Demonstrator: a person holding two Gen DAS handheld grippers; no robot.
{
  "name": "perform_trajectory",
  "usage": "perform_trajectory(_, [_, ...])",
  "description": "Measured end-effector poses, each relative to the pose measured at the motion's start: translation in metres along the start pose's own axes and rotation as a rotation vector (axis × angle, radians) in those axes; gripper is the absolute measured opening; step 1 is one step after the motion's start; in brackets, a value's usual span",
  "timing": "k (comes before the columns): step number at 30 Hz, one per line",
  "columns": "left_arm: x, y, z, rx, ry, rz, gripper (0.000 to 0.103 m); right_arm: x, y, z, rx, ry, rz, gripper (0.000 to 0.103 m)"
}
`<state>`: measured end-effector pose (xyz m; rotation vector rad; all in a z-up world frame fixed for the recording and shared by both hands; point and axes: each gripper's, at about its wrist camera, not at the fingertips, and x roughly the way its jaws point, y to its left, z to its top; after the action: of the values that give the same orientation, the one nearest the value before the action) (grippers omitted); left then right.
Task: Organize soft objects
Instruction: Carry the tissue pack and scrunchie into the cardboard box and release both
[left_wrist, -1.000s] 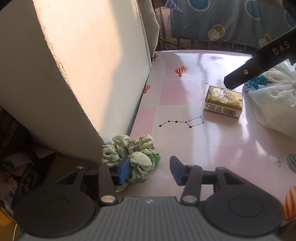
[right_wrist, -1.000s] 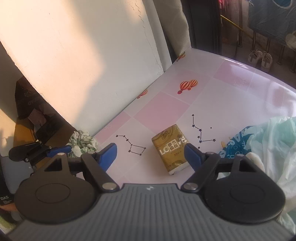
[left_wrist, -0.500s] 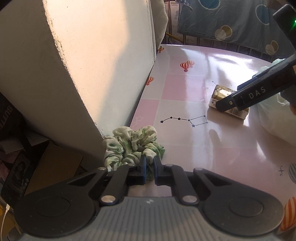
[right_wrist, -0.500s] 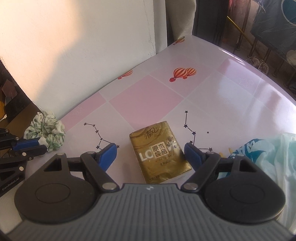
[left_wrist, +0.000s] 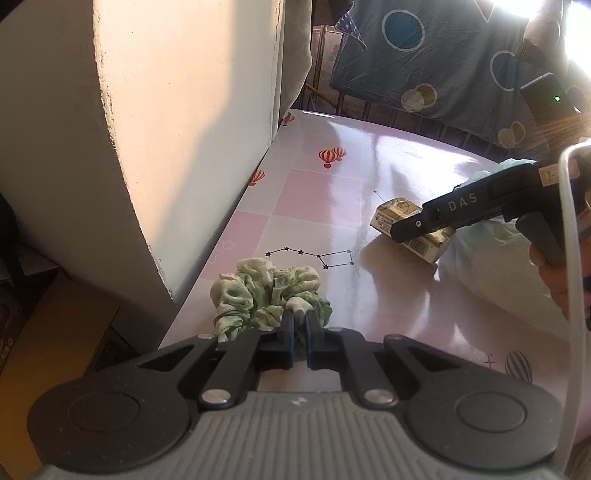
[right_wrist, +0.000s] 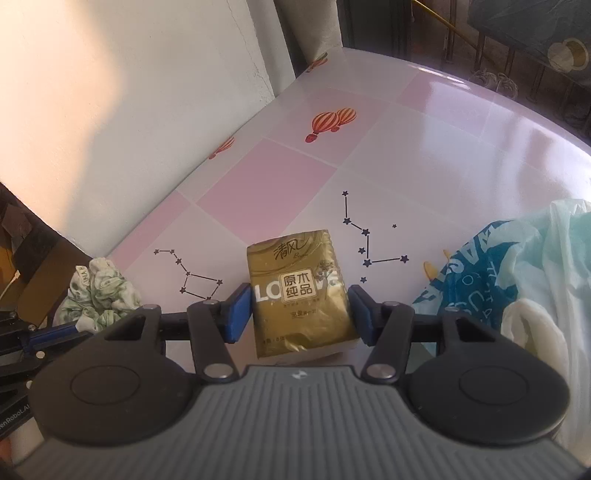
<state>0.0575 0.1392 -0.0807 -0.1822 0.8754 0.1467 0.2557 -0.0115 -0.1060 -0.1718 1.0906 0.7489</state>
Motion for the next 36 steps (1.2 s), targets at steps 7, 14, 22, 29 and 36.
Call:
perform_trajectory(7, [-0.016, -0.001, 0.002, -0.027, -0.031, -0.026, 0.006, -0.048, -0.009, -0.003, 0.098, -0.067, 0.071, 0.055])
perform_trajectory(14, [-0.046, -0.012, 0.007, -0.026, -0.088, -0.051, 0.006, -0.102, -0.014, -0.017, 0.154, -0.139, 0.103, 0.055])
perform_trajectory(22, [-0.075, -0.034, 0.019, 0.001, -0.155, -0.092, 0.006, -0.173, -0.031, -0.045, 0.215, -0.231, 0.109, 0.055])
perform_trajectory(29, [-0.099, -0.074, 0.032, 0.066, -0.199, -0.163, 0.006, -0.242, -0.059, -0.083, 0.278, -0.322, 0.082, 0.055])
perform_trajectory(36, [-0.115, -0.142, 0.048, 0.185, -0.226, -0.288, 0.006, -0.327, -0.107, -0.14, 0.374, -0.429, -0.021, 0.055])
